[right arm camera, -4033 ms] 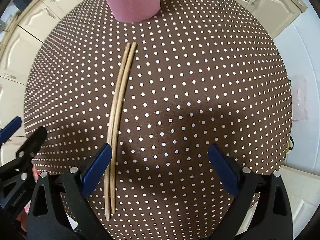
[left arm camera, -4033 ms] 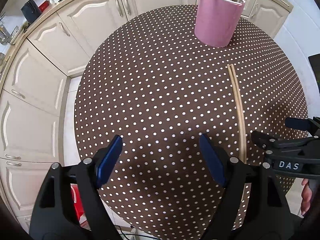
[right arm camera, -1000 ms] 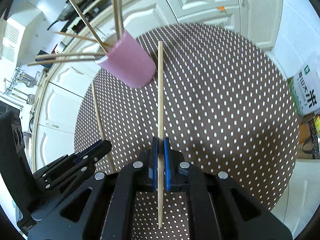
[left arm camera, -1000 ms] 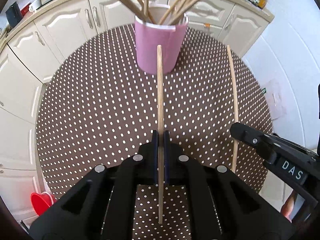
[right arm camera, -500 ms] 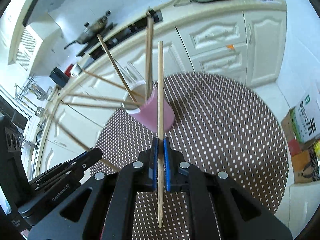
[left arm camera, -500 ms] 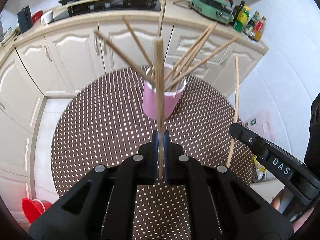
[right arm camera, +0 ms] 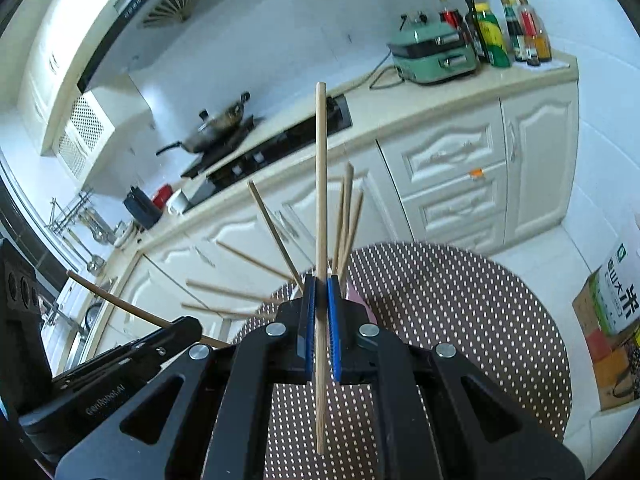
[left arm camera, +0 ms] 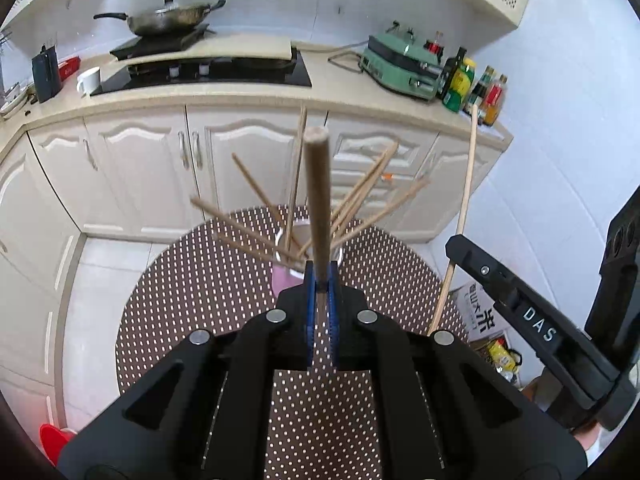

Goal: Organize utensils
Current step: 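Lift both held chopsticks upright and carry them over the pink cup, then lower both chopsticks into the pink cup and open both grippers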

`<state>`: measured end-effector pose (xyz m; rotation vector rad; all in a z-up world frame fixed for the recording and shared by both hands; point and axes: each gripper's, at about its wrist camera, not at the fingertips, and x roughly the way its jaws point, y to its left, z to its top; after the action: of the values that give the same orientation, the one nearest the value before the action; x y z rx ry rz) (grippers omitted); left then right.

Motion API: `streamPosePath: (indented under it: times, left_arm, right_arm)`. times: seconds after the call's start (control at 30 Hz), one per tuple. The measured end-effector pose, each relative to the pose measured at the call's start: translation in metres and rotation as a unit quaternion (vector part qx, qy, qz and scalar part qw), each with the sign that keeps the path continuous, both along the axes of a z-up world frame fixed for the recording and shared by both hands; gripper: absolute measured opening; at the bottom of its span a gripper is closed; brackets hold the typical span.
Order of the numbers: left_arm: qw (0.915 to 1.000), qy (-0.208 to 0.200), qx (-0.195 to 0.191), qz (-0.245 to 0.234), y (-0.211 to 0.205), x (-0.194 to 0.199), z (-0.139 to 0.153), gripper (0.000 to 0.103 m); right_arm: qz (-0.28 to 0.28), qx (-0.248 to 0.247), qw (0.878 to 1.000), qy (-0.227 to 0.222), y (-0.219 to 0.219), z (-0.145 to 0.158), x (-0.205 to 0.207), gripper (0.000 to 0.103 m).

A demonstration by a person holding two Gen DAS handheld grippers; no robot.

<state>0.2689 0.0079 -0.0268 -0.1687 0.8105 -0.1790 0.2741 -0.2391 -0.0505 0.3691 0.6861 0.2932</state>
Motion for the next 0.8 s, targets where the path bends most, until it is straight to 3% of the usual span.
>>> streamPosePath:
  times: [0.43, 0.8]
  left_arm:
    - [0.9989, -0.046, -0.002, 0.011, 0.01, 0.019, 0.037, 0.006]
    - [0.9999, 0.009, 0.002, 0.012, 0.008, 0.057, -0.002, 0.006]
  right_arm:
    - [-0.044, 0.018, 0.998, -0.041, 0.002, 0.012, 0.034, 0.005]
    - [-0.092, 0.01, 0.99, -0.107, 0.009, -0.001, 0.047, 0.005]
